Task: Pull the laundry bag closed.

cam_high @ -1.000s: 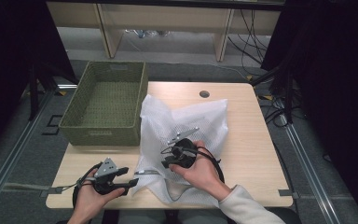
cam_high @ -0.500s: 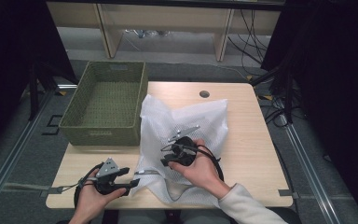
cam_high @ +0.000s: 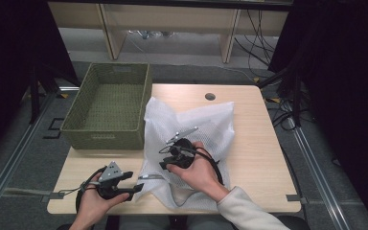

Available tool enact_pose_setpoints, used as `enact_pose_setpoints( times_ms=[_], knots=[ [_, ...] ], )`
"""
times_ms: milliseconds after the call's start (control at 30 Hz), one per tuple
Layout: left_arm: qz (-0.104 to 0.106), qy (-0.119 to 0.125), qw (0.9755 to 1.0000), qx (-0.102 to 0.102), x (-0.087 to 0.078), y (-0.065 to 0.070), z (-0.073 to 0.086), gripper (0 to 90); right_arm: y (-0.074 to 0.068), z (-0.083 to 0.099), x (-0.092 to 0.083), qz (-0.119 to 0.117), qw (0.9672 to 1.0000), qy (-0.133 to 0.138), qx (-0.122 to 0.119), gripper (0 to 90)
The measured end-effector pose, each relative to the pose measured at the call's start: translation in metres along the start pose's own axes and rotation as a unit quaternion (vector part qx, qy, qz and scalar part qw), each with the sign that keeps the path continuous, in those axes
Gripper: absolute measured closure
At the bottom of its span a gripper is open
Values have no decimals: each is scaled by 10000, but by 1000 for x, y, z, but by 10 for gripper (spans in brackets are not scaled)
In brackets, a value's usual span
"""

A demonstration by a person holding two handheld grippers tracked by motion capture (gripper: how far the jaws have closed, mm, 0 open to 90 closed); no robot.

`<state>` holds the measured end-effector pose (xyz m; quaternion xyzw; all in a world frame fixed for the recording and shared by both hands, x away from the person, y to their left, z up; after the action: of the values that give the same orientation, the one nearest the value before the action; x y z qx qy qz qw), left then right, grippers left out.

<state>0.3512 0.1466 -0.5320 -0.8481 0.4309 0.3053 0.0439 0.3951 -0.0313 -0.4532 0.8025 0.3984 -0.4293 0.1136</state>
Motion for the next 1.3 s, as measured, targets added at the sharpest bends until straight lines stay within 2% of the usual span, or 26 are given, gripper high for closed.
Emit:
enact_pose_setpoints(
  times_ms=[67,100,133,167,200,233,267,333,367,433,467,500,533,567,633,667,767,833,867,900,1033,1100,1233,1267,1300],
  knots=[
    [-141,-76,9998,97,-2,-3,1,355,-1,-2,5,17,10000,-23,26,752],
    [-58,16,10000,-47,0,0,1,354,-1,-2,6,11,10000,-29,1,752],
    [-115,-47,9999,67,-1,-3,2,353,-3,-3,8,3,10000,-47,11,751],
    [-58,-45,10000,-20,-1,-2,3,352,-4,-4,11,-15,10000,-69,-5,751],
    [-88,-102,9999,-25,-1,-2,4,350,-6,-4,13,-28,9999,-102,-29,751],
    [-23,-109,9998,-137,-1,0,5,349,-8,-4,16,-40,9999,-148,38,750],
    [10,-206,9998,-67,-2,0,6,349,-9,-4,19,-67,9998,-191,38,750],
    [-48,-211,9997,-75,-1,0,7,348,-10,-5,25,-95,9996,-261,28,749],
    [-25,-221,9998,21,-1,-1,7,348,-11,-5,28,-106,9995,-302,52,749],
    [-17,-198,9998,-15,0,0,8,348,-13,-5,33,-130,9990,-411,128,746],
    [5,-205,9998,-23,1,0,8,348,-13,-6,37,-136,9990,-410,66,746],
    [48,-314,9995,-2,0,0,9,347,-14,-6,39,-129,9990,-431,65,745],
    [-42,-247,9997,-77,2,1,9,347,-16,-5,42,-169,9986,-488,96,744],
    [-23,-324,9995,54,1,0,10,347,-16,-5,44,-154,9985,-511,114,743],
    [66,-347,9994,16,2,2,10,346,-17,-5,50,-179,9983,-547,70,740],
    [24,-265,9996,-69,4,3,10,346,-19,-5,53,-186,9980,-588,119,740],
    [11,-297,9996,39,3,2,10,346,-21,-5,62,-213,9973,-678,158,739],
    [53,-251,9997,0,4,3,10,346,-21,-4,67,-223,9972,-711,65,736],
    [28,-334,9994,71,3,1,11,346,-21,-4,68,-253,9971,-722,44,736],
    [28,-318,9995,-31,3,2,11,345,-22,-4,70,-261,9969,-739,62,735],
    [30,-320,9995,-25,3,2,11,345,-24,-3,74,-282,9959,-830,204,731],
    [25,-341,9994,83,3,1,11,345,-24,-2,77,-262,9959,-847,168,728],
    [8,-350,9994,83,3,2,11,344,-24,-1,80,-240,9954,-903,232,720],
    [50,-277,9996,16,4,2,10,344,-24,-1,81,-240,9954,-898,242,718],
    [78,-440,9990,98,2,1,11,344,-24,-1,82,-232,9954,-900,251,717]
  ],
)
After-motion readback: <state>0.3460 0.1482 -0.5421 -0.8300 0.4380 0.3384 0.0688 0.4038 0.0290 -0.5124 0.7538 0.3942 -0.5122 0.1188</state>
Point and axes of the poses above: each handheld gripper's, and its own axes: x roughly forward along the jaws, z roughly out of its underside, y roughly to its right, the point moved 6 cm from there along x, roughly forward along the jaws, and after that the axes turned 6 degrees about z, right-handed, at the moved point
